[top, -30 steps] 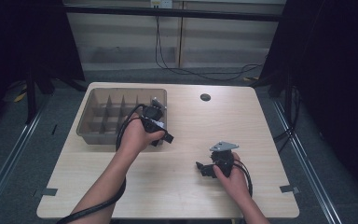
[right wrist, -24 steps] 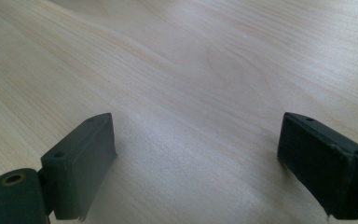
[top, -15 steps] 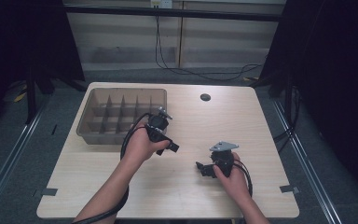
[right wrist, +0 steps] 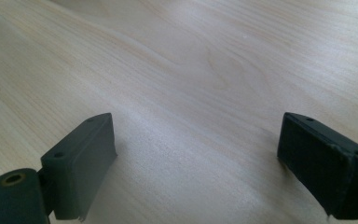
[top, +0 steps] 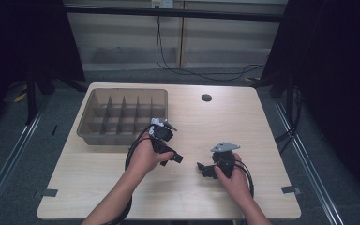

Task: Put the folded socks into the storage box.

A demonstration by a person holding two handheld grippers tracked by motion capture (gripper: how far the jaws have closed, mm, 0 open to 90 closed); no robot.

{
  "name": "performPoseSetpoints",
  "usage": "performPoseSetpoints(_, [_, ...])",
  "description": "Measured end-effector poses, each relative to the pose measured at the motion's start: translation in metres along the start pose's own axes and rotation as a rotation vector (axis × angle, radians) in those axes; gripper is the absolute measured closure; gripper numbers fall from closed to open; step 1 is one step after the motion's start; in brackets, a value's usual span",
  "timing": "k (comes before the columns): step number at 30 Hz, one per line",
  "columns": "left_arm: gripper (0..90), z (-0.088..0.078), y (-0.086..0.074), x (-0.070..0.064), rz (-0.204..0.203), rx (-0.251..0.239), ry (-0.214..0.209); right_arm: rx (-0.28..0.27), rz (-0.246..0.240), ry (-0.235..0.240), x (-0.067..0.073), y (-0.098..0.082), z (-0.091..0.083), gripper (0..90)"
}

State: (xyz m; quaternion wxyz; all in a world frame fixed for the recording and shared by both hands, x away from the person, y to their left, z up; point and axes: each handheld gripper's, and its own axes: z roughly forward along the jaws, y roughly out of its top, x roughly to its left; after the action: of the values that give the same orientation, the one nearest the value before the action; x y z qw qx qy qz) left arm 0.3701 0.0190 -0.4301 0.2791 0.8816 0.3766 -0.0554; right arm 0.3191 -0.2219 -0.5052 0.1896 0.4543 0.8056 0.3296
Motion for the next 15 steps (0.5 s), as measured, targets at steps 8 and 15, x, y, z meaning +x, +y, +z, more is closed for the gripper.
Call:
performPoseSetpoints(8, [26.9, 0.011, -0.010, 0.001, -0.003, 0.009, -0.007, 0.000, -0.004, 0.003, 0.000, 0.000, 0.000, 10.8])
performPoseSetpoints(15, [26.6, 0.020, -0.017, 0.002, 0.008, 0.017, -0.013, 0.000, -0.005, 0.004, 0.000, 0.000, 0.000, 10.8])
